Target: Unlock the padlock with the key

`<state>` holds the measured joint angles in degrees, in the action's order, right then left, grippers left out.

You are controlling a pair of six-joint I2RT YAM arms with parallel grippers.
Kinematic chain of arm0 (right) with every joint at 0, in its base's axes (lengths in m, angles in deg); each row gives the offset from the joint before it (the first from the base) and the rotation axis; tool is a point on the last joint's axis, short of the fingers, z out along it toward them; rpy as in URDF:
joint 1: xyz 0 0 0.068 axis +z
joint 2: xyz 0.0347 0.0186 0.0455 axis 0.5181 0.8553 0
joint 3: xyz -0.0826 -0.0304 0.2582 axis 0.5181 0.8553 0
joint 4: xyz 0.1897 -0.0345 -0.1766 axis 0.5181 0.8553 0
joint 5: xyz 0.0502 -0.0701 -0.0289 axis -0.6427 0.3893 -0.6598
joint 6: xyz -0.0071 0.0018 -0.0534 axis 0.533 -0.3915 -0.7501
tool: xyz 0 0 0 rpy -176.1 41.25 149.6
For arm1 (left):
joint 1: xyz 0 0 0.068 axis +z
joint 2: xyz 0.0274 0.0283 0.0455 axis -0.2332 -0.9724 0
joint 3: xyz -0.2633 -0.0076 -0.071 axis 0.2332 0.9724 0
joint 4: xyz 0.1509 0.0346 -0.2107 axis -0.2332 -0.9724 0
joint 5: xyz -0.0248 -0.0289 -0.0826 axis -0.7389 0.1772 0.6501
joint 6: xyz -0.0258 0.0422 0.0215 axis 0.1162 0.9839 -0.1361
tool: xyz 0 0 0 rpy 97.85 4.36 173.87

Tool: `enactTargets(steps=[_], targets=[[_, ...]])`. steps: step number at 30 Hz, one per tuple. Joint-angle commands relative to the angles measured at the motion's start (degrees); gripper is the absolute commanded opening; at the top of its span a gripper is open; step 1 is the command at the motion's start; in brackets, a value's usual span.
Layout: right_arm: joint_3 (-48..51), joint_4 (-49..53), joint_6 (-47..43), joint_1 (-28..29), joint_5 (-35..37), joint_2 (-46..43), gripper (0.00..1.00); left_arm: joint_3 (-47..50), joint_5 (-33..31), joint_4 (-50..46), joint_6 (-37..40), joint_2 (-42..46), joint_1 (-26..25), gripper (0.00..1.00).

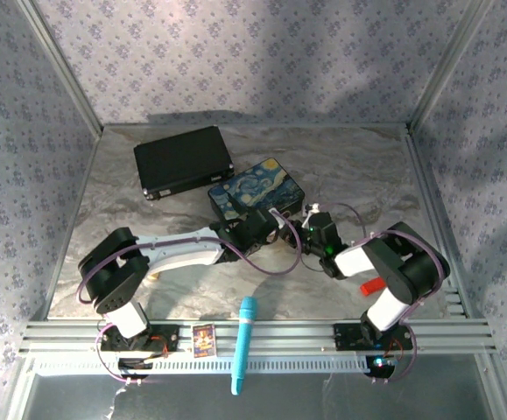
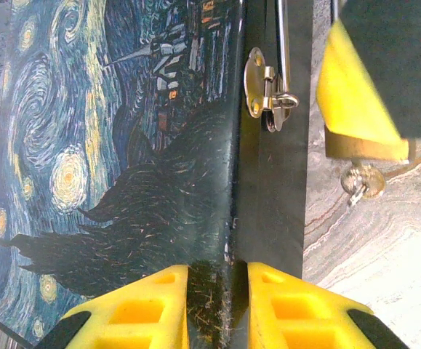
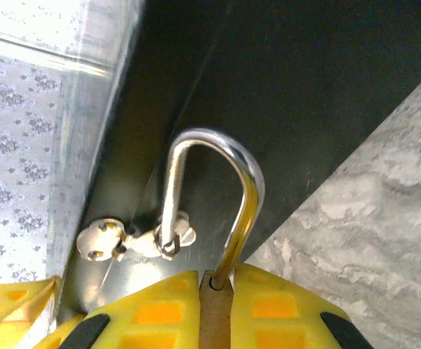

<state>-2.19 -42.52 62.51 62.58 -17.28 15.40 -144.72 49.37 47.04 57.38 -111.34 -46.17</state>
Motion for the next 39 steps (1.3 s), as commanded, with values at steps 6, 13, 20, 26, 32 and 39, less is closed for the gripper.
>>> enactTargets(steps=[6, 13, 20, 26, 32, 39], targets=[[-2.59, 0.07, -2.14, -1.36, -5.86, 2.80, 0.00, 4.56, 7.48, -12.22, -1.55, -4.04, -0.99, 0.21], [-0.76, 1.19, -3.33, -1.79, -7.62, 5.41, 0.00, 4.41, 4.86, -12.10, -2.08, -3.84, -0.96, 0.22], [-8.25, 31.02, -10.16, -4.48, -13.52, 3.91, 0.00, 3.36, 0.30, -12.83, -3.70, -2.99, -0.91, 0.28], [-12.45, 48.63, -20.39, -7.70, -17.39, 7.00, 0.00, 0.41, -1.63, -13.21, -6.72, -1.38, -0.55, 0.38], [-16.33, 65.40, -30.39, -9.31, -12.22, 4.46, 0.00, -0.52, -7.18, -12.86, -12.20, -2.00, -0.63, 0.67], [-22.45, 80.02, -40.15, -12.62, -8.61, 5.03, 0.04, 0.60, -15.32, -10.15, -17.33, 0.17, -0.90, 0.80]])
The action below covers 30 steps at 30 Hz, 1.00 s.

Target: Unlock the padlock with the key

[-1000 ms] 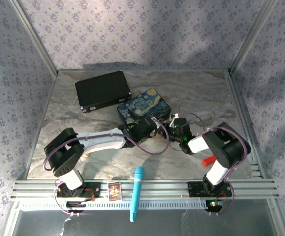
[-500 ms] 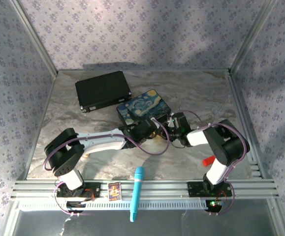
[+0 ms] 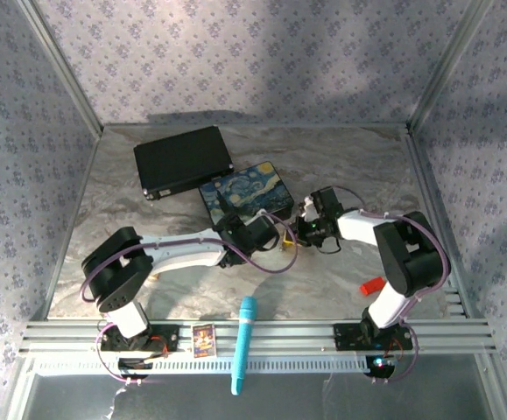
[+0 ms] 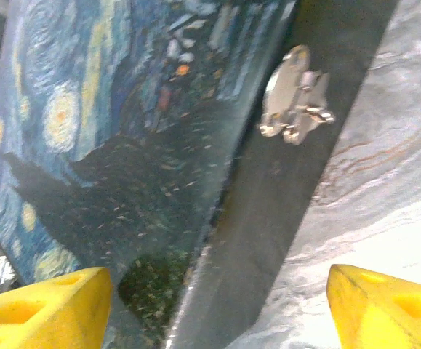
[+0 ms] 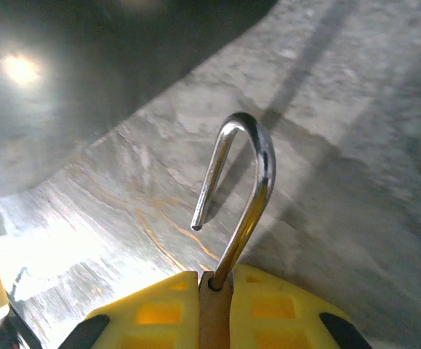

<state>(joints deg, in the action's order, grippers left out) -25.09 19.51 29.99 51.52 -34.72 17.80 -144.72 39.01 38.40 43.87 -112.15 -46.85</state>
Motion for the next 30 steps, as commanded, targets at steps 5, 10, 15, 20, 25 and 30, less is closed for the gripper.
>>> enactTargets(steps=[5, 10, 15, 20, 25, 30], targets=[[-3.78, 25.77, -12.47, -3.64, 12.77, 3.27, 0.08, 1.69, -6.73, -2.97, -7.48, 2.02, 1.15, 0.82], [-5.88, 28.37, -13.81, -5.18, 12.20, 3.13, 0.11, 3.58, -9.13, -5.46, -14.01, 3.81, 2.69, 0.85], [-8.06, 30.18, -13.76, -5.75, 13.95, 2.74, 0.13, 5.83, -7.85, -6.85, -19.24, 5.94, 5.58, 0.85], [-10.75, 32.84, -14.04, -5.83, 18.87, 3.42, 0.15, 7.13, -7.63, -7.26, -21.11, 7.88, 7.29, 0.85], [-11.40, 32.16, -14.28, -7.41, 19.69, 4.27, 0.17, 9.65, -5.41, -5.88, -21.61, 10.79, 10.27, 0.85], [-11.86, 31.02, -13.92, -8.11, 19.45, 4.73, 0.21, 12.32, -3.99, -4.51, -21.93, 13.88, 11.87, 0.85]])
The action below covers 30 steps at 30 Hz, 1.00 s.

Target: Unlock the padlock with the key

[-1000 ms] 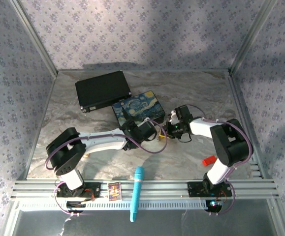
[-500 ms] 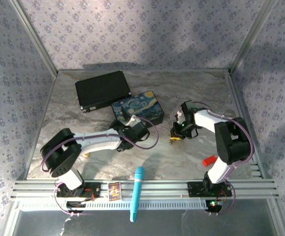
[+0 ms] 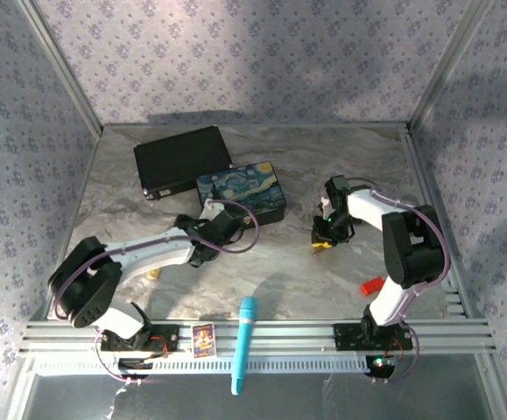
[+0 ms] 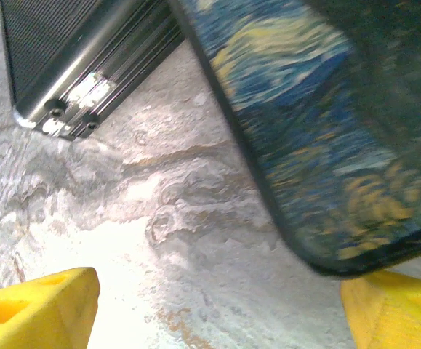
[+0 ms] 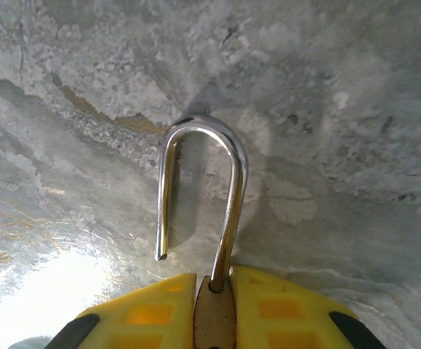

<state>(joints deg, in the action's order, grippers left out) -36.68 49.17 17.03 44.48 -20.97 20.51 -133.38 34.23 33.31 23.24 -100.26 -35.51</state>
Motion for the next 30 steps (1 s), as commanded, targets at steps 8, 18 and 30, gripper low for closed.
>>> enactTargets(steps=[8, 18, 30], targets=[[-0.40, 1.14, -0.86, -0.89, 5.33, 1.58, 0.30, 2.78, 4.05, 3.31, -1.05, 2.90, 2.80, 0.85], [0.13, 1.82, -0.69, -0.89, 10.16, -2.32, 0.46, 2.47, 8.26, 6.46, 0.93, 2.93, 7.80, 0.85], [1.18, -2.20, -0.94, 0.04, 9.92, -8.51, 0.53, 4.22, 10.29, 7.59, 0.92, 4.97, 10.80, 0.85]])
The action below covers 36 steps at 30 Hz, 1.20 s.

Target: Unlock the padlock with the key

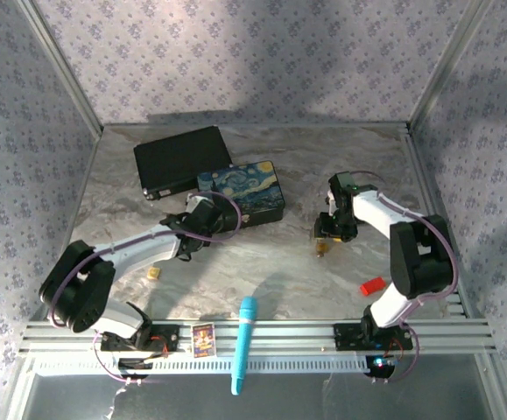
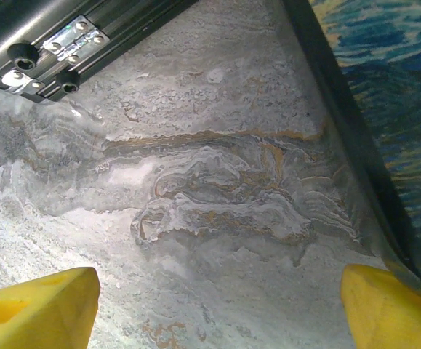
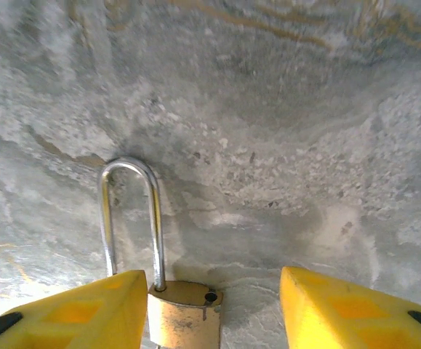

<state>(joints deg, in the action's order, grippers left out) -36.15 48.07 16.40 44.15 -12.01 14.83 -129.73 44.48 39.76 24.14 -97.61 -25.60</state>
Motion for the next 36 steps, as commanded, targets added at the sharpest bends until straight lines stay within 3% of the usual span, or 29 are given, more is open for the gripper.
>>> enactTargets(steps=[1, 8, 10, 12, 14, 16, 20, 22, 26, 30, 33, 36], targets=[[0.96, -2.16, -0.48, 0.44, 0.91, -3.97, 0.54, 0.87, 0.20, 1.05, -0.24, 2.91, 1.31, 0.85], [3.47, -8.62, -0.53, 0.67, 2.96, -14.49, 0.67, 5.59, 5.46, 3.08, -0.43, 13.78, 2.18, 0.85], [4.44, -10.42, -0.59, 0.58, 5.77, -18.15, 0.72, 8.05, 6.37, 4.83, -0.19, 18.89, 2.26, 0.90], [5.61, -12.55, -0.59, 0.42, 8.68, -21.57, 0.90, 9.59, 4.60, 6.19, 0.10, 23.04, 2.78, 0.97], [7.37, -16.30, 0.49, 0.34, 12.67, -25.45, 0.99, 11.03, -0.12, 8.64, 0.23, 25.70, 3.61, 1.00], [9.67, -20.32, 1.04, 0.11, 16.60, -29.12, 0.99, 11.75, -5.54, 10.50, -1.78, 26.62, 5.58, 1.00], [14.87, -29.34, -1.31, -0.81, 21.45, -33.59, 0.99, 13.12, -4.27, 17.28, -1.30, 25.12, 11.69, 1.00], [17.49, -33.20, -5.64, -1.32, 22.74, -34.34, 0.99, 13.49, -4.37, 21.42, 2.62, 23.70, 13.34, 1.00], [21.51, -37.41, -11.00, -3.41, 25.95, -33.10, 0.99, 14.64, -9.05, 27.56, 6.29, 20.70, 17.21, 1.00], [29.72, -52.28, -14.60, -6.97, 28.48, -30.93, 0.99, 15.53, -6.66, 34.05, 8.62, 18.69, 21.98, 1.00], [33.65, -61.24, -14.42, -10.33, 26.44, -28.76, 0.99, 19.82, -2.44, 45.21, 16.00, 17.45, 24.67, 1.00], [34.40, -66.33, -14.46, -12.06, 23.23, -24.34, 0.99, 20.60, 1.74, 48.00, 14.97, 12.92, 29.93, 1.00]])
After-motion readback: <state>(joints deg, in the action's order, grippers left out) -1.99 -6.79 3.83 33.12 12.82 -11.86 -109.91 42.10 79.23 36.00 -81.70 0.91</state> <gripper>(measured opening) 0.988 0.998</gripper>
